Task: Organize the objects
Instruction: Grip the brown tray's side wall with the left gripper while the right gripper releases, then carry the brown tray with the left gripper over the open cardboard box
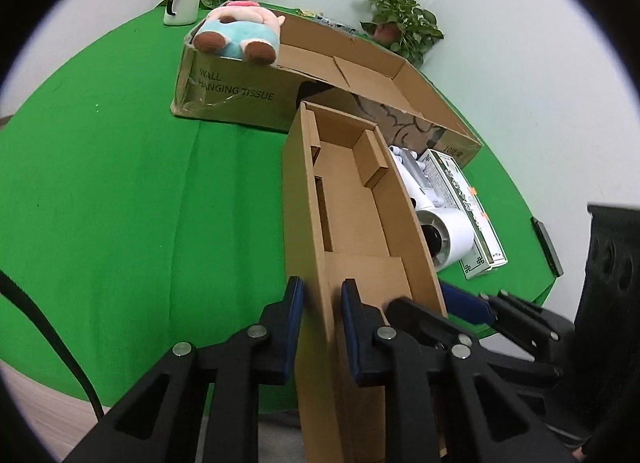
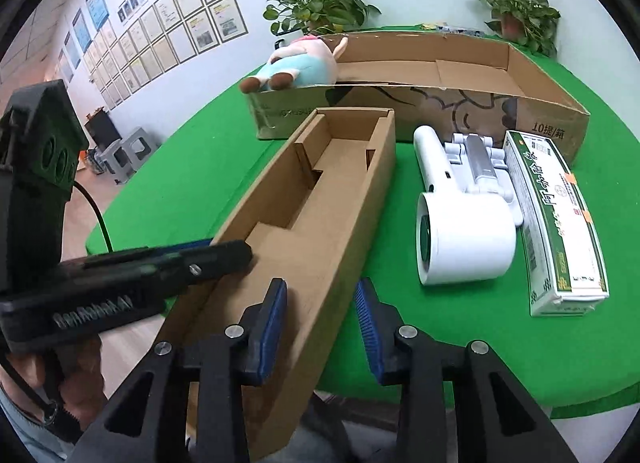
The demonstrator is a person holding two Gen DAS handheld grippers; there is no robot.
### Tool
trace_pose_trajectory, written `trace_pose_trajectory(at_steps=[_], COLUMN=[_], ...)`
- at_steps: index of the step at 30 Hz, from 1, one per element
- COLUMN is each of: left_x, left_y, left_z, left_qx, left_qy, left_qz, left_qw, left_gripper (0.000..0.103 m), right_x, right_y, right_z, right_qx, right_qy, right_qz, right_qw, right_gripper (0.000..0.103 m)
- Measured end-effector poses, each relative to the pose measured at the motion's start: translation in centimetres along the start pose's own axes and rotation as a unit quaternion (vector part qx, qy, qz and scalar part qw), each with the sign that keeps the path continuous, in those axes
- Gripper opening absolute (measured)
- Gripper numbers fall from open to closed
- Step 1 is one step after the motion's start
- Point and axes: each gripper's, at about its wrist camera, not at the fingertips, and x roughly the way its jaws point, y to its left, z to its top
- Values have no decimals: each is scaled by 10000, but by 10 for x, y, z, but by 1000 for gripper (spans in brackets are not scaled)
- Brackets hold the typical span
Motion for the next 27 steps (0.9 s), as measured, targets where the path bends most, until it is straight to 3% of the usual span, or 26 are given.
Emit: trace_pose_trajectory(at_steps=[3, 9, 19, 27], left_x=[-5, -25, -25, -52], left_y=[23, 24, 14, -2], left_z=[-15, -27, -27, -5], left_qx=[-92, -75, 64, 316], left_qy=[94, 114, 68, -578], left_qz=[15, 127, 418, 494], left_qw=[9999, 9998, 9991, 9966], left_gripper=[16, 15, 14, 13], right_x=[3, -6, -12, -43], right_y=[-2, -3, -8, -4], right_z=[3, -6, -4, 15], right_qx=[35, -104, 17, -11], right_qy=[7, -18, -149, -836], right_qz=[-63, -150, -399, -485], right_qw=[10000, 9998, 9991, 9953], right_gripper=[34, 31, 11, 10])
